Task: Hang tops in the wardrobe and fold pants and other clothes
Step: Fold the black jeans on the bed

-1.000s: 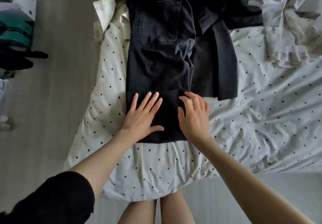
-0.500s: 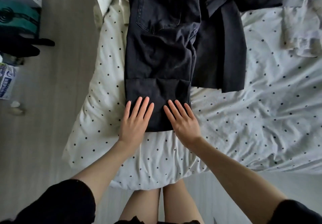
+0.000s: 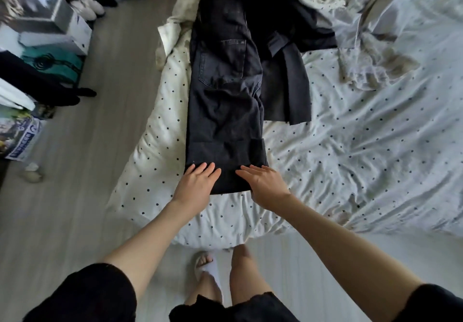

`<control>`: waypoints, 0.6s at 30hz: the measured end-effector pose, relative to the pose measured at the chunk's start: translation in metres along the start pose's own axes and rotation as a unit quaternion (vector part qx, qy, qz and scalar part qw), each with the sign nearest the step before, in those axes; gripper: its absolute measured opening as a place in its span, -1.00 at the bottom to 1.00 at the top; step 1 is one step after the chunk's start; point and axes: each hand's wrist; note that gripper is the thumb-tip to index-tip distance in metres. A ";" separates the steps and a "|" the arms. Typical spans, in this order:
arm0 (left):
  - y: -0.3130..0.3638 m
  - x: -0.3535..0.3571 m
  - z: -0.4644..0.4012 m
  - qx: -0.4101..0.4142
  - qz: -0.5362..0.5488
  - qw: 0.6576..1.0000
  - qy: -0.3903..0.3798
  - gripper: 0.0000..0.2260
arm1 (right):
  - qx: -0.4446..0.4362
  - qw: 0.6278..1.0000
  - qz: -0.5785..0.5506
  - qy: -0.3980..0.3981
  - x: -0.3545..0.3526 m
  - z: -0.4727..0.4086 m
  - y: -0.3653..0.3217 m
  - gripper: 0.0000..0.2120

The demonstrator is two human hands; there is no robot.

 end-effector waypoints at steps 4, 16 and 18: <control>0.025 0.023 0.060 0.015 -0.013 1.000 -0.022 -0.39 | 0.018 0.999 -0.001 -0.032 0.030 0.063 -0.032 -0.41; 0.038 0.049 0.149 0.078 0.053 0.995 -0.024 -0.52 | 0.065 0.995 -0.072 -0.025 0.085 0.144 -0.081 -0.52; 0.034 0.026 0.134 0.063 0.035 0.997 0.002 -0.61 | 0.086 0.994 -0.070 -0.007 0.065 0.130 -0.068 -0.63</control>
Point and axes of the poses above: each hand's wrist, its own z-axis away from the middle knuckle, its own x-axis out of the palm, y = z × x, and after that the axes turned 3 degrees about x, right-handed
